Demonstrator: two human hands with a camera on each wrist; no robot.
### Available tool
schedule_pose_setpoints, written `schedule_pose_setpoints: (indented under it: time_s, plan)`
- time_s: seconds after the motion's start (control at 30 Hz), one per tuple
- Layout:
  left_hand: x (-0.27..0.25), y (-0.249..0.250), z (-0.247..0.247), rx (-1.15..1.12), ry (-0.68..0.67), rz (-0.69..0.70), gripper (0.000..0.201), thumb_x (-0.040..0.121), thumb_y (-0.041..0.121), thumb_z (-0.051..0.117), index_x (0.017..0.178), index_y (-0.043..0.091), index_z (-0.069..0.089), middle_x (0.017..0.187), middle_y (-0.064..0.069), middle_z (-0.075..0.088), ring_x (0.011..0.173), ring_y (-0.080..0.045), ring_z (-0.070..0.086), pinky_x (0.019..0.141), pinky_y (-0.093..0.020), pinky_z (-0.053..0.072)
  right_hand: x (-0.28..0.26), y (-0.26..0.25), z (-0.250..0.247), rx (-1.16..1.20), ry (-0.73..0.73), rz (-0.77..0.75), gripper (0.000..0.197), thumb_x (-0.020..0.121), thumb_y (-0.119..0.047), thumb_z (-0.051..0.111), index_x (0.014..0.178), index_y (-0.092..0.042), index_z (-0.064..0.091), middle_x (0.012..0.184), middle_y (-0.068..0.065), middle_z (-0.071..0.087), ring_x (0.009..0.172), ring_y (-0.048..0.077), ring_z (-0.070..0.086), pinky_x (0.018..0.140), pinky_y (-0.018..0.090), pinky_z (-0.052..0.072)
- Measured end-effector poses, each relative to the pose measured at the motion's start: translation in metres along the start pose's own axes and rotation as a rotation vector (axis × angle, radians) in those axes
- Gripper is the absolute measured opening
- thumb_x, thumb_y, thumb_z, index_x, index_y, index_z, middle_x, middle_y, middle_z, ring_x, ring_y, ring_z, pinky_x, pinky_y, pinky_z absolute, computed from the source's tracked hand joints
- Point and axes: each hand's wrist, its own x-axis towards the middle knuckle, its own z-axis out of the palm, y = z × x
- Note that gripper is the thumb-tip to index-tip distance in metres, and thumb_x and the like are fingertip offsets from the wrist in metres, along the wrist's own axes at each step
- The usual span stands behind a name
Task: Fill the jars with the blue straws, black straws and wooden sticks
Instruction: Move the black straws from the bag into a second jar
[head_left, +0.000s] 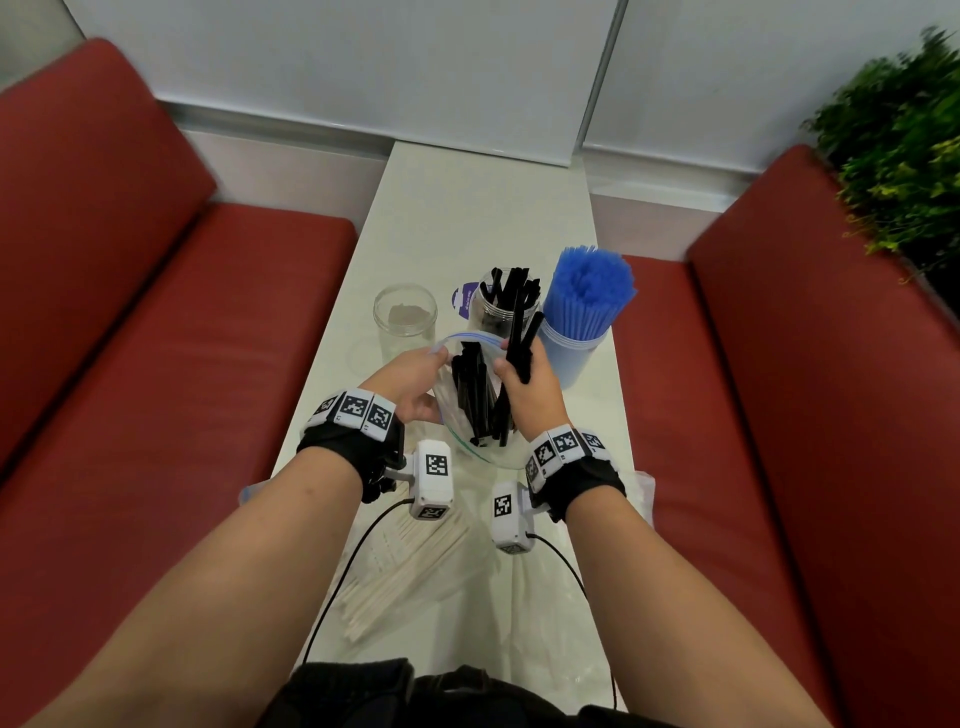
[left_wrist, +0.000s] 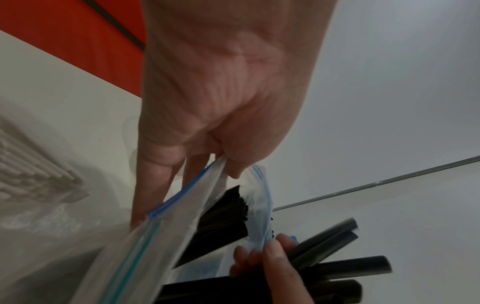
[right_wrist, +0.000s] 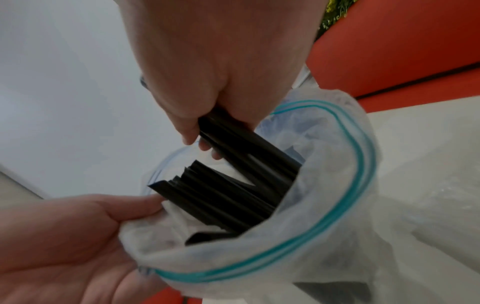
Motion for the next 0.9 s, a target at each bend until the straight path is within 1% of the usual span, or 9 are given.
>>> schedule_pose_setpoints:
  time_s: [0.13, 0.23, 0.37, 0.47, 0.53, 0.63, 0.77, 0.83, 0.9]
  plan:
    - [0.001, 0.0, -0.001, -0.009, 0.003, -0.015, 0.024, 0.105, 0.028, 0.038, 0.105, 0.017, 0.06, 0.098, -0.012, 0.069, 0.082, -0.032, 0.07, 0.071, -0.057, 0.057, -0.003, 0.0, 0.005, -0.036, -0.04, 0.098, 0.019, 0.097, -0.011, 0.061, 0.115, -0.007, 0.059, 0.102, 0.002, 0.064, 0.101, 0.025, 0.064, 0.097, 0.047, 0.049]
    - [0.003, 0.002, -0.004, 0.016, 0.019, -0.026, 0.024, 0.105, 0.028, 0.038, 0.102, 0.017, 0.059, 0.096, -0.011, 0.068, 0.074, -0.03, 0.072, 0.065, -0.053, 0.059, 0.009, -0.023, -0.008, 0.044, -0.094, 0.106, 0.011, 0.097, -0.008, 0.059, 0.105, -0.014, 0.056, 0.098, 0.012, 0.067, 0.1, 0.031, 0.066, 0.1, 0.051, 0.049]
    - [0.004, 0.005, -0.006, 0.028, 0.03, -0.043, 0.024, 0.105, 0.03, 0.039, 0.102, 0.016, 0.058, 0.098, -0.009, 0.067, 0.068, -0.028, 0.072, 0.056, -0.046, 0.059, 0.055, -0.085, -0.037, 0.218, -0.121, -0.024, 0.011, 0.094, -0.014, 0.062, 0.099, -0.021, 0.055, 0.085, 0.004, 0.07, 0.086, 0.025, 0.07, 0.093, 0.046, 0.057]
    - [0.005, 0.007, -0.005, 0.042, 0.02, -0.049, 0.025, 0.105, 0.03, 0.038, 0.106, 0.015, 0.058, 0.107, -0.013, 0.064, 0.078, -0.035, 0.07, 0.064, -0.049, 0.06, 0.097, -0.128, -0.055, 0.342, 0.066, -0.203, 0.015, 0.087, -0.016, 0.062, 0.096, -0.023, 0.052, 0.074, -0.004, 0.066, 0.081, 0.022, 0.066, 0.087, 0.043, 0.054]
    - [0.006, 0.009, -0.006, 0.043, 0.024, -0.058, 0.025, 0.105, 0.031, 0.039, 0.111, 0.014, 0.057, 0.112, -0.013, 0.064, 0.079, -0.036, 0.07, 0.064, -0.049, 0.06, 0.12, -0.143, -0.058, 0.389, 0.162, -0.272, 0.016, 0.086, -0.011, 0.061, 0.096, -0.019, 0.051, 0.08, 0.001, 0.062, 0.079, 0.022, 0.066, 0.086, 0.041, 0.053]
    - [0.009, 0.012, -0.007, 0.042, 0.028, -0.065, 0.03, 0.105, 0.03, 0.04, 0.125, 0.012, 0.053, 0.118, -0.013, 0.061, 0.075, -0.034, 0.07, 0.063, -0.048, 0.06, 0.141, -0.136, -0.047, 0.405, 0.191, -0.272, 0.015, 0.089, -0.006, 0.058, 0.097, -0.016, 0.049, 0.084, 0.008, 0.058, 0.078, 0.02, 0.065, 0.085, 0.039, 0.053]
    - [0.011, 0.017, -0.008, 0.024, 0.002, -0.075, 0.039, 0.106, 0.029, 0.038, 0.139, 0.01, 0.045, 0.135, -0.015, 0.052, 0.093, -0.038, 0.067, 0.065, -0.047, 0.058, 0.152, -0.101, -0.023, 0.333, 0.192, -0.168, 0.021, 0.09, -0.002, 0.058, 0.093, -0.021, 0.049, 0.077, -0.004, 0.06, 0.083, 0.025, 0.063, 0.089, 0.046, 0.051]
    - [0.013, 0.018, -0.009, 0.024, -0.004, -0.069, 0.04, 0.106, 0.03, 0.037, 0.14, 0.01, 0.044, 0.138, -0.015, 0.051, 0.086, -0.033, 0.068, 0.058, -0.041, 0.058, 0.157, -0.081, -0.014, 0.298, 0.195, -0.115, 0.023, 0.09, -0.002, 0.059, 0.092, -0.023, 0.05, 0.078, -0.005, 0.061, 0.083, 0.022, 0.063, 0.085, 0.04, 0.052]
    - [0.016, 0.018, -0.009, 0.026, -0.008, -0.058, 0.038, 0.106, 0.03, 0.036, 0.138, 0.011, 0.046, 0.135, -0.015, 0.054, 0.073, -0.027, 0.067, 0.052, -0.037, 0.057, 0.159, -0.061, -0.007, 0.255, 0.204, -0.07, 0.024, 0.089, -0.003, 0.062, 0.091, -0.024, 0.051, 0.08, -0.005, 0.062, 0.079, 0.014, 0.063, 0.076, 0.023, 0.051]
